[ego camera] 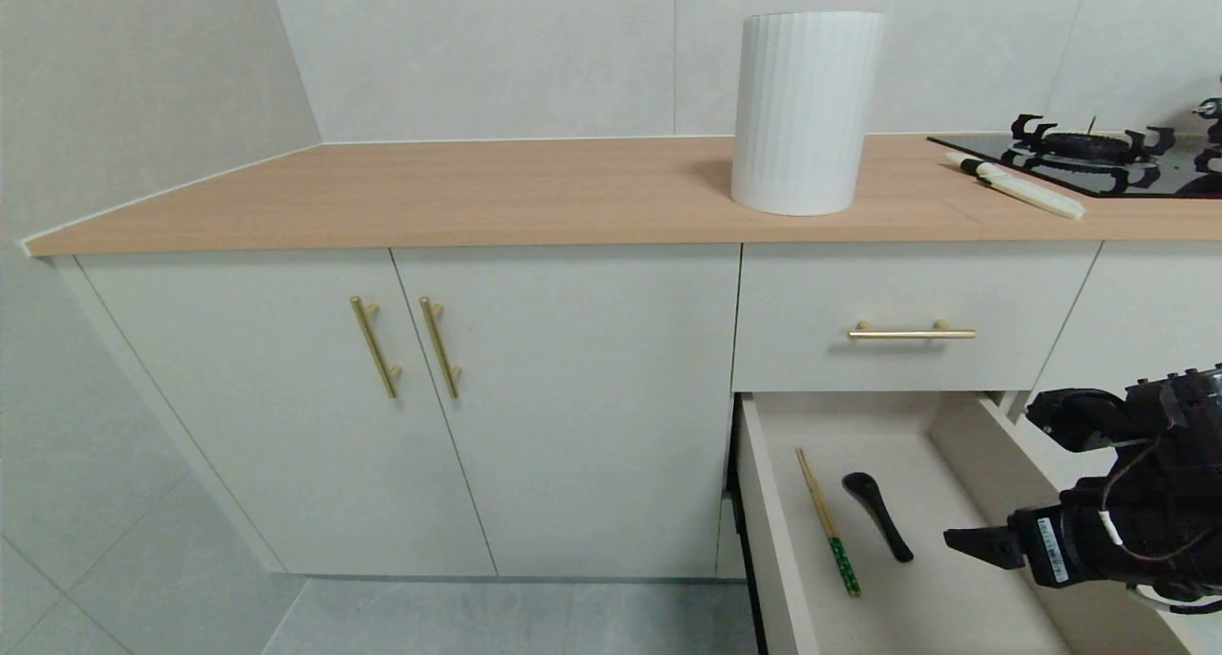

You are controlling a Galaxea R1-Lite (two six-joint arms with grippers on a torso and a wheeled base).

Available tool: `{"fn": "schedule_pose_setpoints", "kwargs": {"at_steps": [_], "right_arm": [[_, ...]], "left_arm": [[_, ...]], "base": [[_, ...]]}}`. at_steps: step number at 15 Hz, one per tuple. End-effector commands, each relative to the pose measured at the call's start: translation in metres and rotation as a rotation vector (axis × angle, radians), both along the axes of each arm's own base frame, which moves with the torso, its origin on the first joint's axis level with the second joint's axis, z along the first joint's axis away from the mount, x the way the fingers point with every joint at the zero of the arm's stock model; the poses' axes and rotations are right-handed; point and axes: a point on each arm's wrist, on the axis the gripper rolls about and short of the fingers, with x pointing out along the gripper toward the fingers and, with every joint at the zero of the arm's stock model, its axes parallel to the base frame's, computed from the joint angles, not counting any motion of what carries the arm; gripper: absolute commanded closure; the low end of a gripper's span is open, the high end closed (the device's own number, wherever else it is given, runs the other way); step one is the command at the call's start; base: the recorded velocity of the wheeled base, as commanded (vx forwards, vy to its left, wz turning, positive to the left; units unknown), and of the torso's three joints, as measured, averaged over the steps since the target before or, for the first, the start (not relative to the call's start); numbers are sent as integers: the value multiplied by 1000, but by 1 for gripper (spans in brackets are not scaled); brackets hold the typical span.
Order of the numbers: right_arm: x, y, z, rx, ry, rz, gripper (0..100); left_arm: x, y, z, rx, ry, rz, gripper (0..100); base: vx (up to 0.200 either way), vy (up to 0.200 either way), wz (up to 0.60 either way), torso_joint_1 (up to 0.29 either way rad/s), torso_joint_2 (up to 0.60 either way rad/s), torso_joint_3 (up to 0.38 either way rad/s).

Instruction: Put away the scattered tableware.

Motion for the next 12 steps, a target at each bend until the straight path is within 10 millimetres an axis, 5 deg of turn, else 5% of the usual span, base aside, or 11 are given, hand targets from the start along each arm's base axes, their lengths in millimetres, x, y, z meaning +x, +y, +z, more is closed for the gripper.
{"fn": "schedule_pose_setpoints", "kwargs": {"at_steps": [1,5,12], "right_arm": [[-6,4,8,6,-33,25,0],[-9,5,6,0,-6,33,0],[-28,20,1,-11,100,171,0]], "left_arm": [[0,0,0,0,0,0,0],[0,0,0,0,0,0,0],[0,0,0,1,0,0,0]], "base": [[-200,0,0,2,2,-2],[-200,0,0,-1,4,2],[0,0,0,0,0,0]]}}
